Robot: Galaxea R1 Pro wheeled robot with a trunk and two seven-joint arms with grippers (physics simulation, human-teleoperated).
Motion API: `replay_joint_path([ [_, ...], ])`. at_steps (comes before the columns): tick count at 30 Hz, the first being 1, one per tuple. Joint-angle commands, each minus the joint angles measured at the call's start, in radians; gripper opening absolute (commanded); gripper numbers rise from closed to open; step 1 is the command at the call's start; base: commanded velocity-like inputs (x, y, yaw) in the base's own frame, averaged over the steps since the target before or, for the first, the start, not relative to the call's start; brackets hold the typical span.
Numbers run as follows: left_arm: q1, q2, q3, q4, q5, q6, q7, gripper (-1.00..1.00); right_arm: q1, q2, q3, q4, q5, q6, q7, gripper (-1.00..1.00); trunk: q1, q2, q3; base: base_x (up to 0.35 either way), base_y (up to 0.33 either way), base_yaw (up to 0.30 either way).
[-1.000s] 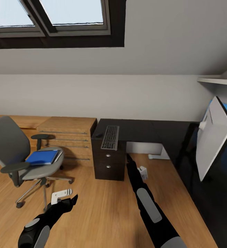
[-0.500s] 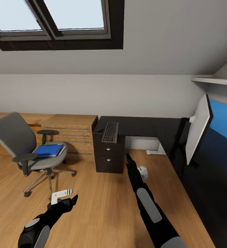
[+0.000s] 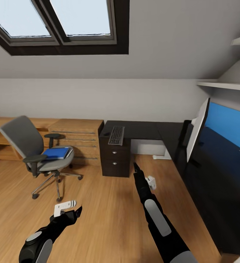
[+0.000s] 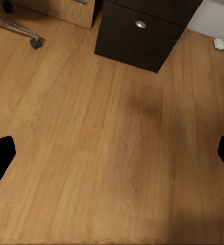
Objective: In the bedroom, organize the workspace by keeping the computer under the desk, ensuring the monitor is on the desk, placing the keyboard on the desk next to the monitor, placing the mouse on the desk next to the keyboard, moving the folder from the swivel chair onto the desk next to the mouse, stacking the notebook on top of the folder with the pen on top of the notebook, and positioning the swivel chair next to the desk.
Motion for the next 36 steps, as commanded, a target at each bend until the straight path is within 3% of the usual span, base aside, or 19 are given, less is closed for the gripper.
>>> replay_joint_path([
  [1, -0.001, 0.000, -0.002, -0.001, 0.010, 0.004, 0.009, 1.00, -0.001, 0.000, 0.002, -0.001, -0.009, -0.006, -0.002, 1.00, -0.001, -0.001, -0.001, -0.328, -0.073, 0.000],
  [9, -0.001, -0.001, -0.002, 0.009, 0.013, 0.005, 0.009, 1.00, -0.001, 0.000, 0.002, -0.003, -0.002, -0.010, -0.003, 1.00, -0.001, -0.001, -0.001, -0.328, -0.078, 0.000],
  [12, -0.001, -0.002, -0.003, 0.014, 0.014, 0.005, 0.009, 1.00, -0.001, 0.000, 0.001, -0.004, 0.013, -0.011, -0.004, 1.00, -0.001, -0.001, -0.001, -0.328, -0.084, 0.000],
  [15, -0.001, -0.002, -0.002, 0.016, 0.014, 0.005, 0.009, 1.00, -0.001, 0.000, 0.001, -0.020, 0.055, -0.010, -0.008, 1.00, -0.001, -0.001, -0.001, -0.328, -0.088, 0.000],
  [17, -0.001, -0.002, -0.002, 0.021, 0.014, 0.005, 0.009, 1.00, -0.001, 0.000, 0.002, -0.036, 0.111, -0.010, -0.023, 1.00, -0.001, -0.001, -0.001, -0.328, -0.091, 0.000],
  [19, -0.001, -0.002, -0.001, 0.029, 0.014, 0.005, 0.009, 1.00, -0.001, -0.005, 0.003, -0.056, 0.210, -0.008, -0.088, 1.00, -0.001, -0.001, -0.001, -0.328, -0.098, 0.000],
  [21, -0.001, -0.003, -0.002, 0.034, 0.013, 0.005, 0.009, 1.00, -0.001, -0.006, 0.005, -0.066, 0.266, -0.008, -0.134, 1.00, -0.001, -0.001, -0.001, -0.328, -0.104, 0.000],
  [22, -0.001, -0.003, -0.002, 0.040, 0.013, 0.005, 0.009, 1.00, -0.001, -0.007, 0.006, -0.082, 0.339, -0.008, -0.183, 1.00, -0.001, -0.001, -0.001, -0.327, -0.114, 0.000],
  [24, -0.001, -0.004, -0.003, 0.044, 0.013, 0.005, 0.009, 1.00, -0.001, -0.008, 0.006, -0.098, 0.409, -0.008, -0.222, 1.00, -0.001, -0.001, -0.001, -0.320, -0.131, 0.000],
  [25, -0.001, -0.004, -0.003, 0.047, 0.013, 0.005, 0.009, 1.00, -0.001, -0.008, 0.004, -0.114, 0.474, -0.009, -0.247, 1.00, -0.001, -0.001, -0.001, -0.308, -0.157, 0.000],
  [27, -0.001, -0.004, -0.003, 0.049, 0.012, 0.004, 0.009, 1.00, -0.001, -0.009, 0.001, -0.126, 0.535, -0.009, -0.266, 1.00, -0.001, -0.001, -0.001, -0.278, -0.195, 0.000],
  [28, -0.001, -0.005, -0.003, 0.049, 0.012, 0.004, 0.009, 1.00, -0.001, -0.010, -0.002, -0.133, 0.590, -0.009, -0.281, 1.00, -0.001, -0.001, -0.001, -0.238, -0.234, 0.000],
  [32, -0.001, -0.004, -0.003, 0.050, 0.010, 0.004, 0.009, 1.00, -0.001, -0.016, -0.013, -0.142, 0.691, -0.008, -0.328, 1.00, -0.001, -0.001, -0.001, -0.189, -0.268, 0.000],
  [34, -0.001, -0.004, -0.003, 0.049, 0.009, 0.004, 0.009, 1.00, -0.002, -0.024, -0.024, -0.147, 0.752, -0.005, -0.395, 1.00, -0.001, -0.001, -0.001, -0.104, -0.306, 0.000],
  [36, -0.001, -0.003, -0.003, 0.049, 0.008, 0.004, 0.009, 1.00, -0.003, -0.032, -0.033, -0.160, 0.824, 0.005, -0.537, 1.00, -0.001, -0.001, -0.001, -0.045, -0.328, 0.000],
])
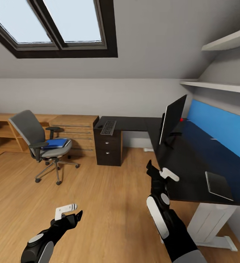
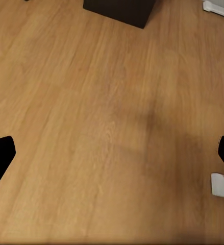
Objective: In the bedroom, organize the workspace by keeping the computer under the desk, ensuring the monitor is on the desk, placing the keyboard on the desk next to the monitor, placing the mouse on the desk next to the keyboard, moving the folder from the swivel chair onto the desk next to the mouse, stacking the notebook on top of the folder with the pen on top of the notebook, and positioning the swivel chair next to the desk.
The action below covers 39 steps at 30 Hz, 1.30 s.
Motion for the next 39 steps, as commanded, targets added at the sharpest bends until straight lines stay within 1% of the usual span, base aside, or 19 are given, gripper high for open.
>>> replay_joint_path([
  [1, -0.001, 0.001, -0.001, -0.002, 0.011, 0.004, 0.009, 1.00, -0.001, -0.002, 0.000, -0.010, 0.010, 0.006, -0.051, 1.00, 0.000, -0.001, -0.001, -0.019, -0.338, 0.000],
  [2, -0.001, 0.001, -0.001, -0.002, 0.010, 0.004, 0.009, 1.00, -0.001, -0.003, 0.000, -0.016, 0.018, 0.016, -0.068, 1.00, 0.000, -0.001, -0.001, -0.016, -0.339, 0.000],
  [3, -0.001, 0.001, -0.001, -0.002, 0.010, 0.004, 0.010, 1.00, -0.002, -0.007, -0.003, -0.034, 0.030, 0.044, -0.094, 1.00, 0.000, -0.001, -0.001, -0.010, -0.341, 0.000],
  [4, -0.001, 0.002, 0.000, -0.002, 0.010, 0.004, 0.010, 1.00, -0.002, -0.034, -0.010, -0.071, 0.042, 0.137, -0.122, 1.00, 0.000, -0.001, -0.001, -0.004, -0.344, 0.000],
  [7, -0.001, 0.003, 0.000, -0.002, 0.010, 0.004, 0.011, 1.00, -0.002, -0.071, -0.022, -0.094, 0.045, 0.227, -0.128, 1.00, 0.000, -0.001, -0.001, -0.003, -0.344, 0.000],
  [8, -0.001, 0.003, 0.000, -0.002, 0.010, 0.004, 0.011, 1.00, -0.002, -0.099, -0.030, -0.107, 0.044, 0.282, -0.129, 1.00, 0.000, -0.001, -0.001, -0.001, -0.339, 0.000],
  [9, -0.001, 0.003, 0.000, -0.002, 0.010, 0.004, 0.011, 1.00, -0.002, -0.111, -0.034, -0.111, 0.042, 0.305, -0.130, 1.00, 0.000, -0.001, -0.001, -0.001, -0.326, 0.000],
  [10, -0.001, 0.002, -0.002, -0.002, 0.010, 0.004, 0.011, 1.00, -0.002, -0.143, -0.049, -0.123, 0.032, 0.353, -0.131, 1.00, 0.000, -0.001, -0.001, 0.000, -0.180, 0.000],
  [12, -0.001, 0.001, -0.004, -0.002, 0.009, 0.004, 0.010, 1.00, -0.003, -0.154, -0.060, -0.128, 0.028, 0.363, -0.131, 1.00, 0.000, -0.001, -0.001, 0.000, -0.104, 0.000],
  [13, -0.001, 0.002, -0.004, -0.004, 0.009, 0.004, 0.010, 1.00, -0.012, -0.163, -0.073, -0.123, 0.027, 0.376, -0.131, 1.00, 0.000, -0.001, -0.001, 0.000, -0.038, 0.000],
  [17, -0.001, 0.003, -0.004, -0.005, 0.009, 0.004, 0.010, 1.00, -0.054, -0.179, -0.080, -0.067, 0.034, 0.389, -0.130, 1.00, 0.000, -0.001, -0.001, 0.000, -0.021, 0.000],
  [18, -0.001, 0.003, -0.004, -0.006, 0.009, 0.004, 0.010, 1.00, -0.069, -0.194, -0.082, -0.030, 0.041, 0.390, -0.129, 1.00, 0.000, -0.001, -0.001, 0.000, -0.066, 0.000],
  [23, -0.001, 0.004, -0.006, -0.007, 0.009, 0.004, 0.010, 1.00, -0.090, -0.243, -0.082, 0.063, 0.073, 0.388, -0.118, 1.00, 0.000, -0.001, -0.001, 0.000, -0.171, 0.000],
  [24, -0.001, 0.004, -0.007, -0.008, 0.009, 0.004, 0.010, 1.00, -0.093, -0.260, -0.080, 0.085, 0.087, 0.387, -0.101, 1.00, 0.000, -0.001, -0.001, 0.000, -0.255, 0.000],
  [27, -0.001, 0.002, -0.011, -0.006, 0.008, 0.004, 0.011, 1.00, -0.097, -0.285, -0.079, 0.098, 0.112, 0.387, -0.061, 1.00, 0.000, -0.001, -0.001, 0.000, -0.275, 0.000],
  [34, -0.001, 0.000, -0.014, -0.001, 0.008, 0.002, 0.010, 1.00, -0.097, -0.324, -0.078, 0.114, 0.136, 0.385, -0.002, 1.00, 0.000, -0.001, -0.001, 0.000, -0.299, 0.000],
  [36, -0.001, -0.001, -0.015, -0.001, 0.008, 0.000, 0.009, 1.00, -0.095, -0.332, -0.078, 0.107, 0.174, 0.385, 0.010, 1.00, 0.000, -0.001, -0.001, 0.000, -0.307, 0.000],
  [38, -0.001, -0.001, -0.015, 0.000, 0.007, -0.001, 0.009, 1.00, -0.095, -0.334, -0.078, 0.098, 0.203, 0.385, 0.012, 1.00, 0.000, -0.001, -0.001, 0.000, -0.309, 0.000],
  [39, -0.001, -0.001, -0.015, 0.000, 0.007, -0.001, 0.009, 1.00, -0.095, -0.334, -0.078, 0.096, 0.210, 0.385, 0.013, 1.00, 0.000, -0.001, -0.001, 0.000, -0.310, 0.000],
])
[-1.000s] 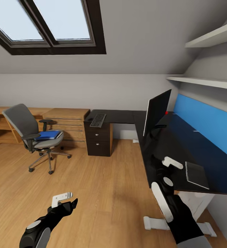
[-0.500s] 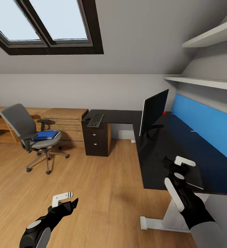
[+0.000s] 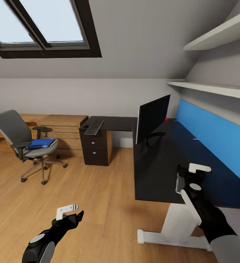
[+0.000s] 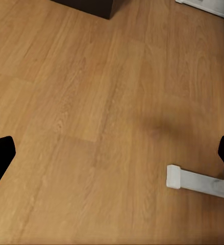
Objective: In the bedroom, organize the workspace by keeping the computer under the desk, ensuring the monitor is on the desk, placing the keyboard on the desk next to the monitor, placing the mouse on the desk next to the keyboard, moving the folder from the swivel chair onto the desk next to the mouse, stacking the notebook on top of the folder with the pen on top of the notebook, and positioning the swivel chair next to the desk.
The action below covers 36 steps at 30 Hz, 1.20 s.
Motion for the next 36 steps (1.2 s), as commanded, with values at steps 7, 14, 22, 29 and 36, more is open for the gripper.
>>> replay_joint_path([
  [7, -0.001, 0.002, -0.002, -0.002, 0.011, 0.002, 0.010, 1.00, 0.000, -0.003, 0.004, -0.003, 0.019, 0.004, 0.026, 1.00, 0.000, -0.001, -0.001, 0.000, -0.311, 0.000],
  [14, -0.001, 0.005, -0.001, -0.008, 0.012, 0.002, 0.009, 1.00, 0.007, -0.003, 0.004, 0.008, 0.027, -0.060, 0.173, 1.00, 0.000, -0.001, -0.001, 0.031, -0.184, 0.000],
  [22, -0.001, 0.007, 0.002, -0.018, 0.011, 0.006, 0.010, 1.00, 0.008, -0.006, -0.004, 0.122, 0.029, -0.124, 0.453, 1.00, 0.000, -0.001, -0.001, 0.039, -0.016, 0.000],
  [29, -0.001, 0.007, 0.002, -0.017, 0.010, 0.003, 0.011, 1.00, 0.006, -0.017, -0.014, 0.226, 0.029, -0.197, 0.486, 1.00, 0.000, -0.001, -0.001, 0.155, -0.001, 0.000],
  [36, -0.001, 0.007, 0.001, -0.016, 0.009, 0.003, 0.011, 1.00, 0.003, -0.023, -0.017, 0.259, 0.029, -0.208, 0.485, 1.00, 0.000, -0.001, -0.001, 0.189, 0.000, 0.000],
])
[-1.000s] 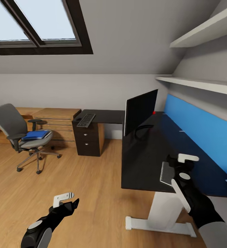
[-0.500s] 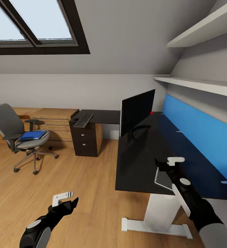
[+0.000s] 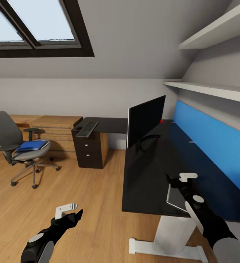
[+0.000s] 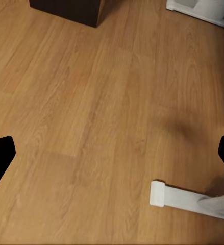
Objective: In the bedroom, organize the workspace by keeping the computer under the desk, ensuring the monitor is on the desk, placing the keyboard on the desk next to the monitor, placing the mouse on the desk next to the keyboard, moving the folder from the swivel chair onto the desk next to the mouse, stacking the notebook on top of the folder with the pen on top of the notebook, and positioning the swivel chair next to the desk.
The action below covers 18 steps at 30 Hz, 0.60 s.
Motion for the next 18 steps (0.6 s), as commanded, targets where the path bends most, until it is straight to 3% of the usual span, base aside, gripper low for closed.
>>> replay_joint_path([
  [1, -0.001, 0.001, -0.002, -0.001, 0.011, 0.003, 0.010, 1.00, -0.001, -0.002, 0.004, 0.001, -0.010, 0.002, -0.004, 1.00, 0.000, -0.001, -0.001, 0.056, 0.000, 0.000],
  [11, -0.001, 0.001, -0.003, 0.000, 0.010, 0.003, 0.010, 1.00, -0.020, -0.001, 0.002, 0.077, -0.011, 0.055, -0.008, 1.00, 0.000, -0.001, -0.001, 0.187, 0.000, 0.000],
  [18, -0.001, 0.000, -0.004, 0.002, 0.011, 0.002, 0.009, 1.00, -0.031, -0.001, 0.002, 0.103, -0.012, 0.063, -0.008, 1.00, 0.000, -0.001, -0.001, 0.048, 0.000, 0.000],
])
